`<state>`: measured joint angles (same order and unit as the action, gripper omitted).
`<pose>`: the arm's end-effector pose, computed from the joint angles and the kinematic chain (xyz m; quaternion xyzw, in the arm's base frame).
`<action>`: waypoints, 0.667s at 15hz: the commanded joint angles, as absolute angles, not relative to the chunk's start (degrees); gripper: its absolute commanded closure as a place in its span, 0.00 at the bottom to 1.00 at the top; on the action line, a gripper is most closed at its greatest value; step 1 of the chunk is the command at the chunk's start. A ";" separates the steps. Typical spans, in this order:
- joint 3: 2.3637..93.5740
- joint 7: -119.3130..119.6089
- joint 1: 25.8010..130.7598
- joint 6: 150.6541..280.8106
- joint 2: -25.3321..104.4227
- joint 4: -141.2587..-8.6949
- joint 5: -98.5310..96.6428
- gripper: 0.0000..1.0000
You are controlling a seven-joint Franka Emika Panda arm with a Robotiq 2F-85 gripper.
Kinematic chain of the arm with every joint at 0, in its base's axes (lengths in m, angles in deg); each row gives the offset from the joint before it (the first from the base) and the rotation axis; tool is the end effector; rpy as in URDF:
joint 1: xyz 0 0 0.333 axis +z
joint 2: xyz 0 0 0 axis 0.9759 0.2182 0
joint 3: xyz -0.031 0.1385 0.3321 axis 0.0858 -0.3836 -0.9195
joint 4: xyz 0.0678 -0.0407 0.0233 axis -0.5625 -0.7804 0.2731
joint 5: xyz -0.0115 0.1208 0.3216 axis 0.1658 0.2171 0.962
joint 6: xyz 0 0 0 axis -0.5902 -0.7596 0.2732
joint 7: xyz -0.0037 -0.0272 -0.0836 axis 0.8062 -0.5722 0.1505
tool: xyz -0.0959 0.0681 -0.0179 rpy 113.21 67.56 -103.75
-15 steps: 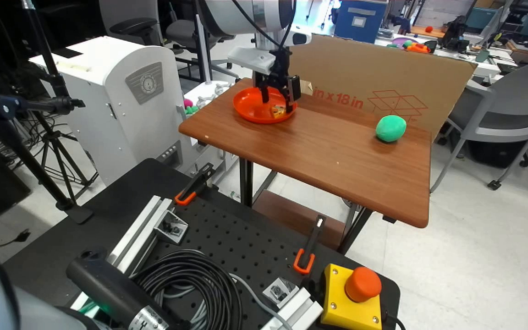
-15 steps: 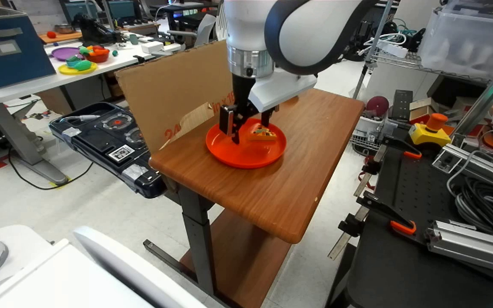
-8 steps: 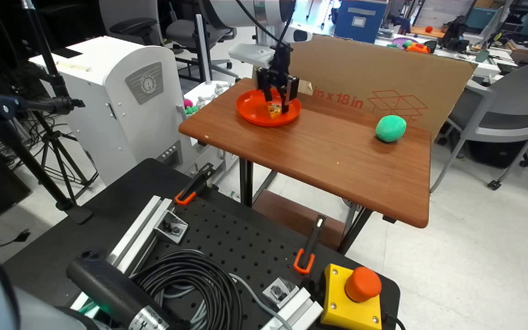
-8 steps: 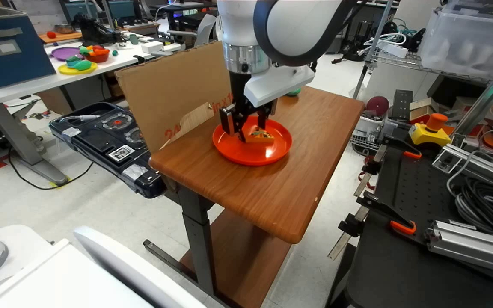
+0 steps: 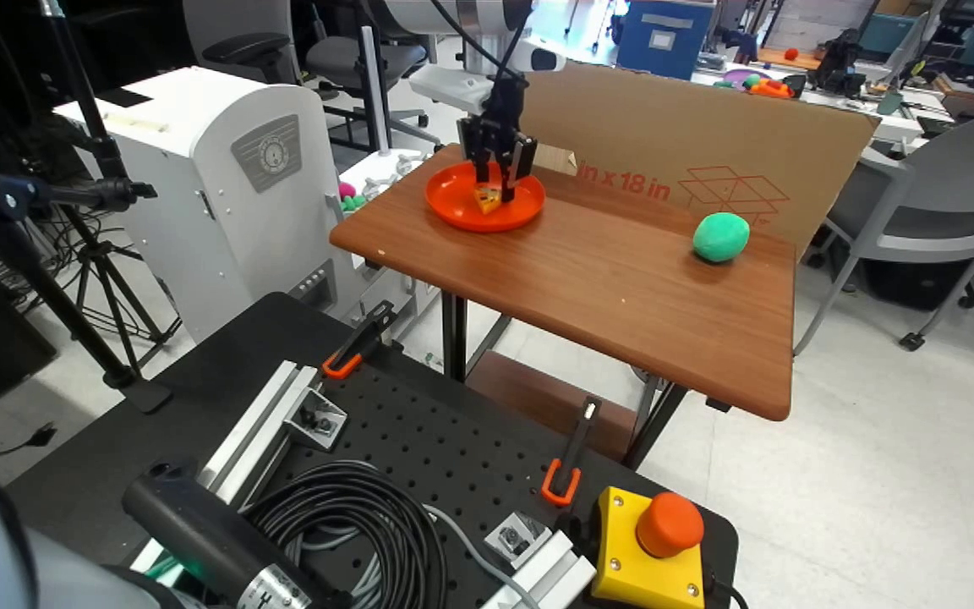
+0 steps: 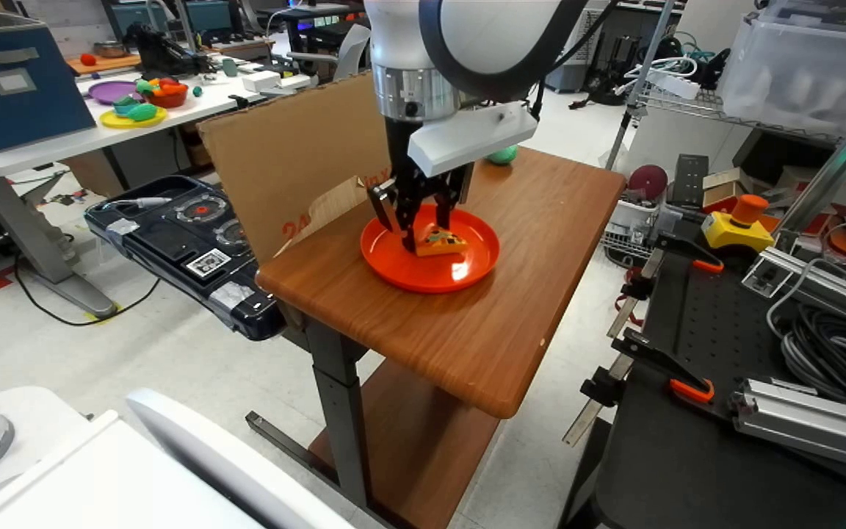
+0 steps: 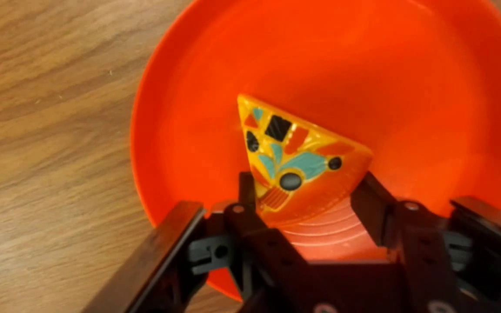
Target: Pick the pizza on the plate and put it on the table
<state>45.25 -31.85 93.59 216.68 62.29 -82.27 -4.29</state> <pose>0.6322 0.1685 0.2398 0.9879 -0.1456 -0.0076 0.0525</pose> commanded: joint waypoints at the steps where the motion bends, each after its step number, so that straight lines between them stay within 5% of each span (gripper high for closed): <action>1: 42.74 -28.25 92.45 215.94 57.03 -85.91 -0.11 0.69; 10: 46.25 -28.70 88.33 217.56 46.65 -93.64 1.50 0.69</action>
